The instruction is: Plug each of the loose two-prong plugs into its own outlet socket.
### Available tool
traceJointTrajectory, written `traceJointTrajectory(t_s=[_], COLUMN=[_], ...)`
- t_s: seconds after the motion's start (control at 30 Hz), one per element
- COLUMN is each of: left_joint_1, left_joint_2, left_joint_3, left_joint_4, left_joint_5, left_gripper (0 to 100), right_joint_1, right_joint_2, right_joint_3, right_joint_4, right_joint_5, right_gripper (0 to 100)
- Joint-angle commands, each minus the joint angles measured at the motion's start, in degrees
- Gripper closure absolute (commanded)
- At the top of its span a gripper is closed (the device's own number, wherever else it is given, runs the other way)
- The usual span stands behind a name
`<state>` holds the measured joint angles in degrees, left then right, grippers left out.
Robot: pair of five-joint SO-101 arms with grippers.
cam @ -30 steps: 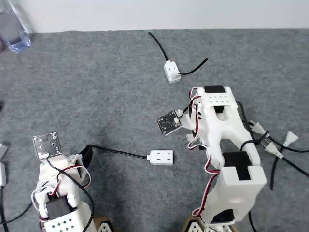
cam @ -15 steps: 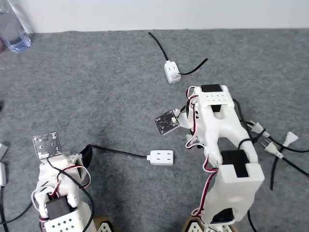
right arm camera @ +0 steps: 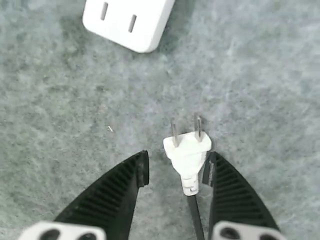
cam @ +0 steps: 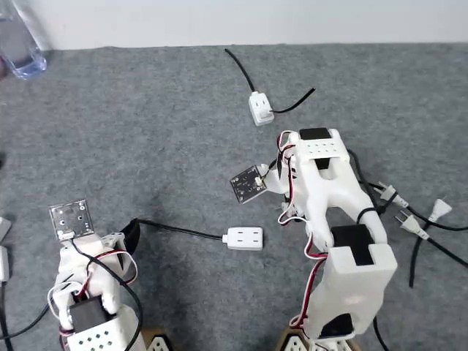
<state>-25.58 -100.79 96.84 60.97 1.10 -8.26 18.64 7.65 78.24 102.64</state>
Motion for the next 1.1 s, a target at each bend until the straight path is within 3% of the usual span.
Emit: traceJointTrajectory(t_s=[0.0,0.97,1.07], left_joint_1=[0.2,0.2,0.2], left_joint_2=[-0.1,-0.1,-0.1], left_joint_3=[-0.2,-0.2,-0.2], left_joint_4=[-0.4,-0.4,-0.4], left_joint_5=[-0.1,-0.1,-0.1], left_gripper=[66,66,66], right_joint_1=[-0.6,0.9,0.7], right_joint_2=[-3.1,8.4,8.4], right_joint_3=[-2.5,-2.7,-2.7], right_joint_4=[0.6,-5.0,-5.0], right_joint_5=[-0.7,-1.1,-1.1], right_gripper=[82.3,82.4,89.0])
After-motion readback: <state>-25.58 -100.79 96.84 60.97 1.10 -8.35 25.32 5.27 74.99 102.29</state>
